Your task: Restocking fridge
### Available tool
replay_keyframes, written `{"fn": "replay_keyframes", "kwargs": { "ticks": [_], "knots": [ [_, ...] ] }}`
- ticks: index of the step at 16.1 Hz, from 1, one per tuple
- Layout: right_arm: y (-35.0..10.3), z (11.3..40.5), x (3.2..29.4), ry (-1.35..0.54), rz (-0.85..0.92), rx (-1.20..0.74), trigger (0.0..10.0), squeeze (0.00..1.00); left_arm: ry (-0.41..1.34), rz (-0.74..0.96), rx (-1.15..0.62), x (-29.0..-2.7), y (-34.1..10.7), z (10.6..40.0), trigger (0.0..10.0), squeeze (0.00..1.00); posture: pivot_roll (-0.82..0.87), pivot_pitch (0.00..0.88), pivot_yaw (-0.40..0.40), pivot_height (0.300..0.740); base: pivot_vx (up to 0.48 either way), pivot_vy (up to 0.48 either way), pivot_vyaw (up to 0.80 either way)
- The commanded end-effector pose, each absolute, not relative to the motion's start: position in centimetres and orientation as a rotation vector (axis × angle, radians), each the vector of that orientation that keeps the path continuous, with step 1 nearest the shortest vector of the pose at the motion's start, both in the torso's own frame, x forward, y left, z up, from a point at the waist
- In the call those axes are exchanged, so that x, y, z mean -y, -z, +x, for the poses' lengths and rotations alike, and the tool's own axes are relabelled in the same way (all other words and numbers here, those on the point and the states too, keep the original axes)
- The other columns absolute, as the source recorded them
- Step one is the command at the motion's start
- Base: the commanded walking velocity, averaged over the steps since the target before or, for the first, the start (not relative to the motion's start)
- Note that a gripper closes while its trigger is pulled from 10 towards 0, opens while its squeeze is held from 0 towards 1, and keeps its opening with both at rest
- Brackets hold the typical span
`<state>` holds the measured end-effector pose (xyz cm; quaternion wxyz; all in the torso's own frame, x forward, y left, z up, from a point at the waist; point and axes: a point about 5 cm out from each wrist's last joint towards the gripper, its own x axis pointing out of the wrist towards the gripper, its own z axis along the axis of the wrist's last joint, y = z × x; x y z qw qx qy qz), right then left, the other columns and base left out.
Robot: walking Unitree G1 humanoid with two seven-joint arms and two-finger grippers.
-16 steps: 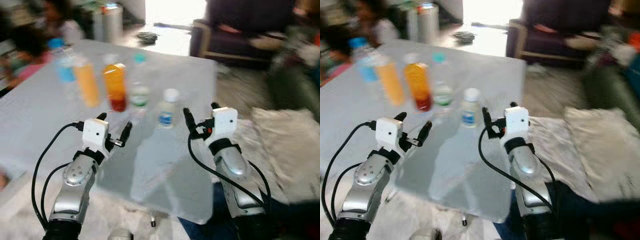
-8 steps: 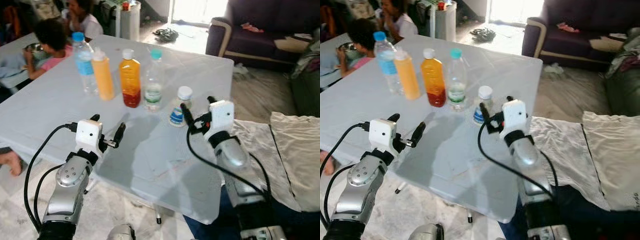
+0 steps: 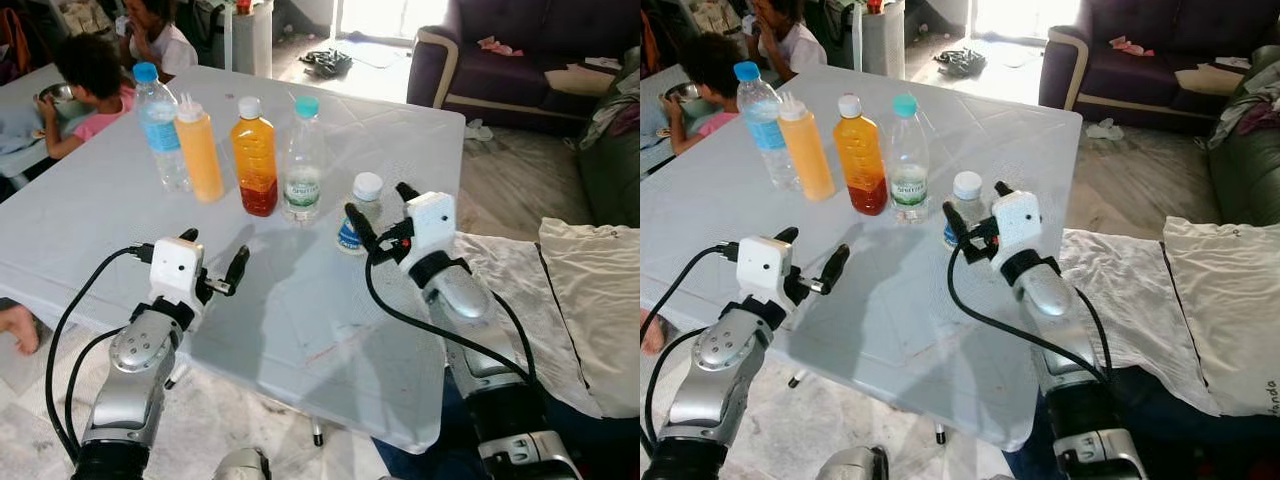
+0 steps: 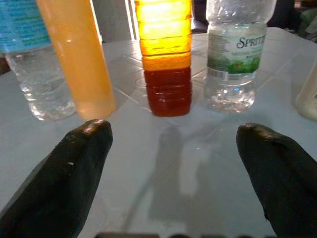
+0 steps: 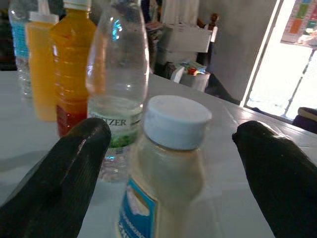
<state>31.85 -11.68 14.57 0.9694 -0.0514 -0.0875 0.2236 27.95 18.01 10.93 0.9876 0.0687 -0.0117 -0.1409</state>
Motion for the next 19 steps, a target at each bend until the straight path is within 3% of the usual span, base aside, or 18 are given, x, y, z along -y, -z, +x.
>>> {"fn": "replay_keyframes", "kwargs": {
  "ticks": [1,7,12,13,19],
  "knots": [
    [-14.6,31.9,11.3,-0.482,-0.118,0.180,10.0,0.00,0.279,0.152,0.037,-18.2,-11.5,28.0,10.0,0.00,0.13,0.051,0.000,0.740,0.000,0.000,0.00],
    [-15.2,33.4,11.5,-0.513,-0.127,0.196,10.0,0.00,0.286,0.159,0.034,-18.2,-11.6,28.0,10.0,0.00,0.13,0.055,0.007,0.740,0.000,0.000,0.00],
    [-15.3,34.9,10.4,-0.597,-0.008,0.146,10.0,0.00,0.284,0.170,0.032,-18.4,-11.7,28.0,10.0,0.00,0.15,0.059,0.010,0.740,0.000,0.000,0.00],
    [-15.5,35.1,9.8,-0.641,0.013,0.148,0.0,0.00,0.285,0.171,0.032,-18.4,-11.8,28.0,10.0,0.00,0.15,0.060,0.012,0.740,0.000,0.000,0.00],
    [-14.8,35.4,9.6,-0.646,0.024,0.103,0.0,0.00,0.283,0.176,0.031,-18.5,-11.9,27.9,10.0,0.00,0.16,0.064,0.007,0.740,0.000,0.000,0.00]
  ]
}}
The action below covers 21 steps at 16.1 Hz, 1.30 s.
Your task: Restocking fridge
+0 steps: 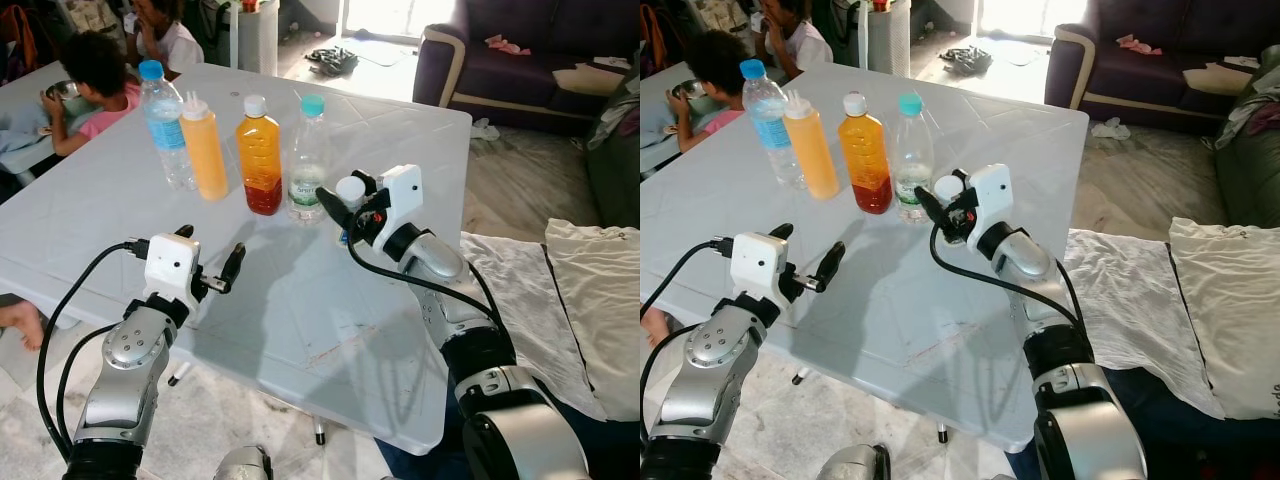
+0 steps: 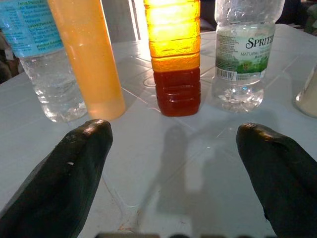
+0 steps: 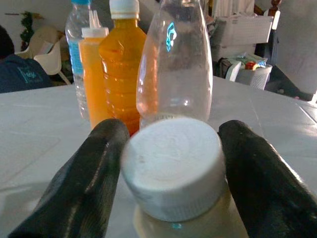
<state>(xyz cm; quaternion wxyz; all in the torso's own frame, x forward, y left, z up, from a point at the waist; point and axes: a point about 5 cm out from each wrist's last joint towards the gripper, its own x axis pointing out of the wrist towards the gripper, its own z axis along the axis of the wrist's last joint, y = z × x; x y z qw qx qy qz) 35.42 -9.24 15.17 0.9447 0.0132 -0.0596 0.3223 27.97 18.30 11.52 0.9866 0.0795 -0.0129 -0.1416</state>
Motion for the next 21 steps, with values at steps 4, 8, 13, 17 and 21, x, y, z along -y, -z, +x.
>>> {"fn": "replay_keyframes", "kwargs": {
  "ticks": [4,8,13,17,21],
  "knots": [
    [-14.3,34.9,10.6,-0.623,-0.005,0.102,0.0,0.00,0.288,0.172,0.028,-18.3,-11.8,27.9,10.0,0.00,0.15,0.063,0.008,0.740,0.000,0.000,0.00],
    [-14.1,34.5,11.8,-0.586,-0.048,0.098,0.0,0.00,0.286,0.173,0.030,-18.3,-11.9,28.0,10.0,0.00,0.15,0.060,0.006,0.740,0.000,0.000,0.00],
    [-13.8,33.6,12.9,-0.562,-0.083,0.097,0.0,0.00,0.281,0.172,0.032,-18.3,-11.9,28.0,10.0,0.00,0.15,0.052,0.006,0.740,0.000,0.000,0.00],
    [-13.8,32.9,13.2,-0.533,-0.107,0.118,0.0,0.00,0.287,0.169,0.036,-18.1,-11.9,28.2,10.0,0.00,0.14,0.044,0.010,0.740,0.000,0.000,0.00],
    [-15.4,32.1,12.9,-0.450,-0.105,0.224,0.0,0.00,0.285,0.165,0.039,-18.0,-11.9,28.5,10.0,0.00,0.13,0.035,0.010,0.740,0.000,0.000,0.00]
  ]
}}
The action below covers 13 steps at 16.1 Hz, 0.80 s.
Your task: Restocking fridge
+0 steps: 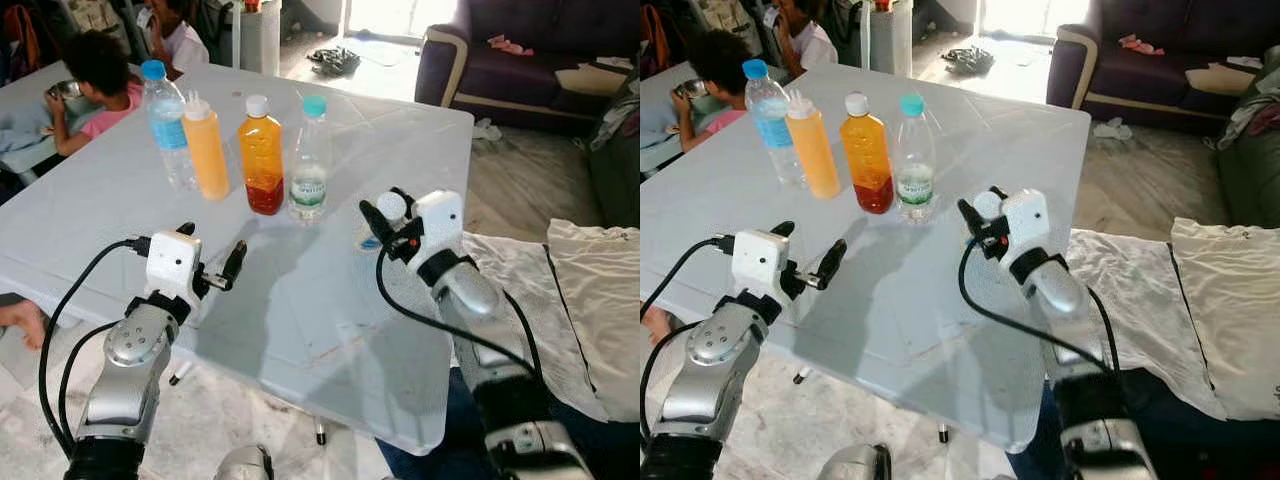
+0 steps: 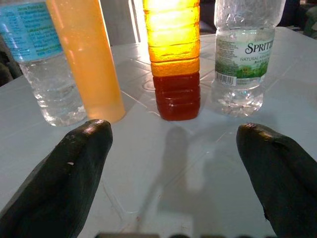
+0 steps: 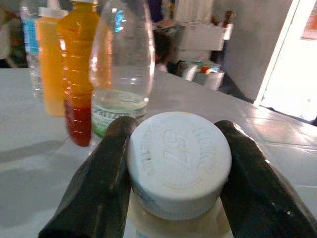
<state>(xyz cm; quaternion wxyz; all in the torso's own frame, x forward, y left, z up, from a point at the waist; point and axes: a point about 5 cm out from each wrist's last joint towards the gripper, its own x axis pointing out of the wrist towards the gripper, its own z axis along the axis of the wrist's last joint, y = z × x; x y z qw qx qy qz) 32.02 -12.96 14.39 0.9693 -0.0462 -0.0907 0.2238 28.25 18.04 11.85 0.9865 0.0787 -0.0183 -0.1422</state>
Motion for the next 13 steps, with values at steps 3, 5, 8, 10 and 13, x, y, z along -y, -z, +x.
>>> {"fn": "replay_keyframes", "kwargs": {
  "ticks": [3,5,8,10,13],
  "knots": [
    [-15.9,31.1,11.9,-0.395,-0.044,0.248,4.5,0.00,0.208,0.158,-0.010,-18.1,-11.4,28.9,10.0,0.00,0.13,0.031,0.008,0.740,0.000,0.000,0.00],
    [-15.1,30.4,11.6,-0.340,0.021,0.213,10.0,0.00,0.194,0.132,-0.025,-18.2,-11.2,28.9,10.0,0.00,0.13,0.025,0.003,0.740,0.000,0.000,0.00],
    [-14.2,29.5,11.1,-0.317,0.032,0.168,10.0,0.00,0.184,0.139,-0.030,-18.2,-11.0,28.9,10.0,0.00,0.12,0.020,-0.001,0.740,-0.162,0.000,0.00],
    [-13.6,29.6,11.1,-0.277,0.019,0.106,10.0,0.00,0.175,0.130,-0.038,-18.0,-10.9,29.1,10.0,0.00,0.12,0.012,-0.010,0.740,-0.356,0.000,0.00],
    [-13.3,29.8,11.5,-0.262,0.041,0.082,10.0,0.00,0.172,0.124,-0.041,-17.8,-10.7,28.9,10.0,0.00,0.11,0.002,-0.018,0.740,-0.356,0.000,0.00]
  ]
}}
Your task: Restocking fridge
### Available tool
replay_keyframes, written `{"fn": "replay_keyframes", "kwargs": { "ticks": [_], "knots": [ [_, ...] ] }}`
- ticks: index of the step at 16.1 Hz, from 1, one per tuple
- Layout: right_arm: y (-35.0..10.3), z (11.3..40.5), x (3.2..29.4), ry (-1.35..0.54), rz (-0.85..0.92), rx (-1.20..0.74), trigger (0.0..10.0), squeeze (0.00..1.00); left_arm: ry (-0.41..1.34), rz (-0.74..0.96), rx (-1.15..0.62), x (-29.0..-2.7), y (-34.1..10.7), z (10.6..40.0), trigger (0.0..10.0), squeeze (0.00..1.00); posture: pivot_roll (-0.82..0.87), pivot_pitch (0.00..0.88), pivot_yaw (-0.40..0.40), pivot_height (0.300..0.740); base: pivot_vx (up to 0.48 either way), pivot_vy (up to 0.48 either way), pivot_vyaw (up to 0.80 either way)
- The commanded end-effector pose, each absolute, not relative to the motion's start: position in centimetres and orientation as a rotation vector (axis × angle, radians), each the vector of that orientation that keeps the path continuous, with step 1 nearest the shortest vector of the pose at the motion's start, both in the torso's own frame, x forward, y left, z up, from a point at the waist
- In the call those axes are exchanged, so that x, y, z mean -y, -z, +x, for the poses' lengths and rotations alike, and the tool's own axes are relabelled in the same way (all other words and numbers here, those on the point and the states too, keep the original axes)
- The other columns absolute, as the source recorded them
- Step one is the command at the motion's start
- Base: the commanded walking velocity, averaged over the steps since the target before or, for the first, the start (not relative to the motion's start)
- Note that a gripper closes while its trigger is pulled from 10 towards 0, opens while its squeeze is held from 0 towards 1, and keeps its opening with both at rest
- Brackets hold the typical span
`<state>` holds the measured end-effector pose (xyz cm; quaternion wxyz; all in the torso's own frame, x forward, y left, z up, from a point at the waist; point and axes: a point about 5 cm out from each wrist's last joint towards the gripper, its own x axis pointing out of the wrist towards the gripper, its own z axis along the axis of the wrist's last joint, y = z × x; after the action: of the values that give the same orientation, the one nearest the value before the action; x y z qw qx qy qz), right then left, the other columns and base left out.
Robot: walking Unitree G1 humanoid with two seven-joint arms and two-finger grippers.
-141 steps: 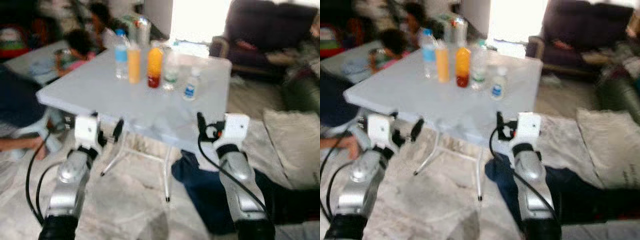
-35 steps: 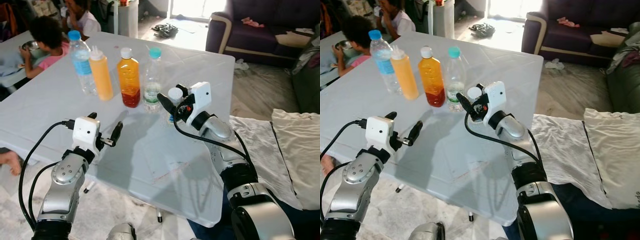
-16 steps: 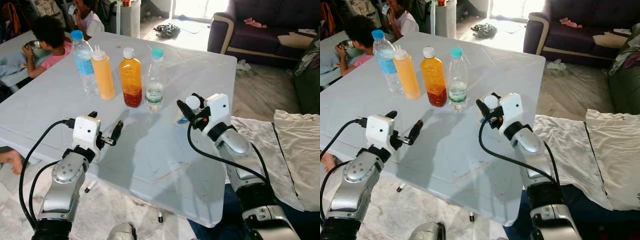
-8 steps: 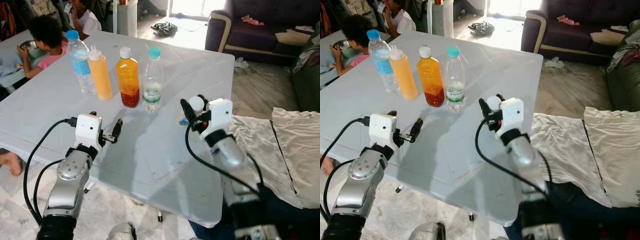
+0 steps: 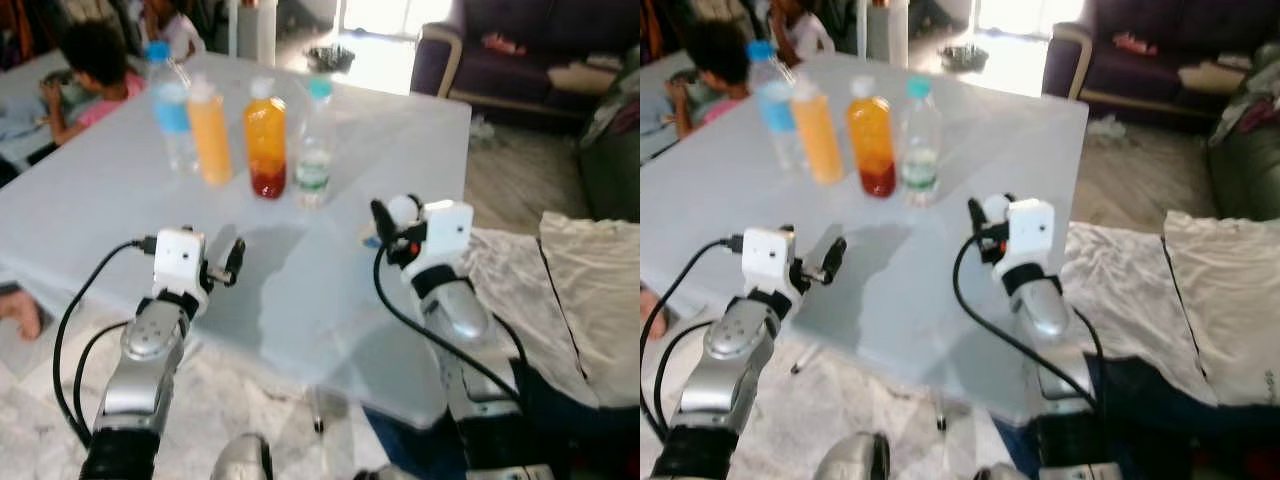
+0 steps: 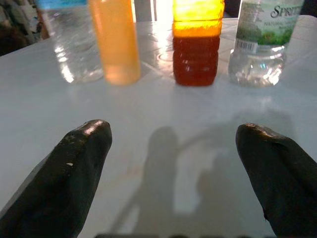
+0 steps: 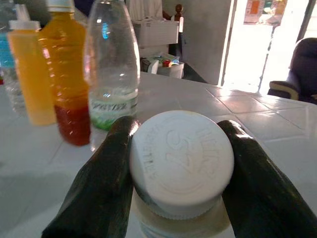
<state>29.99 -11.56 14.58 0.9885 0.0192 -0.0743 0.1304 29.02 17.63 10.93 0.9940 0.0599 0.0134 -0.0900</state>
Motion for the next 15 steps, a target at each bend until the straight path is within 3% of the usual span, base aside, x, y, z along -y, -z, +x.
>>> {"fn": "replay_keyframes", "kwargs": {
  "ticks": [1,7,15],
  "knots": [
    [-13.3,29.9,12.1,-0.225,0.039,0.078,10.0,0.00,0.164,0.122,-0.044,-18.0,-10.5,28.8,10.0,0.00,0.11,0.000,-0.020,0.740,-0.356,0.000,0.00],
    [-13.6,29.8,11.9,-0.224,0.042,0.094,10.0,0.00,0.151,0.132,-0.042,-18.5,-10.6,29.1,10.0,0.00,0.12,0.000,-0.015,0.740,-0.336,0.000,0.00],
    [-14.4,30.5,11.0,-0.268,0.024,0.141,10.0,0.00,0.114,0.161,-0.020,-19.1,-11.0,29.8,10.0,0.00,0.14,0.000,-0.014,0.740,-0.306,0.000,0.79]
  ]
}}
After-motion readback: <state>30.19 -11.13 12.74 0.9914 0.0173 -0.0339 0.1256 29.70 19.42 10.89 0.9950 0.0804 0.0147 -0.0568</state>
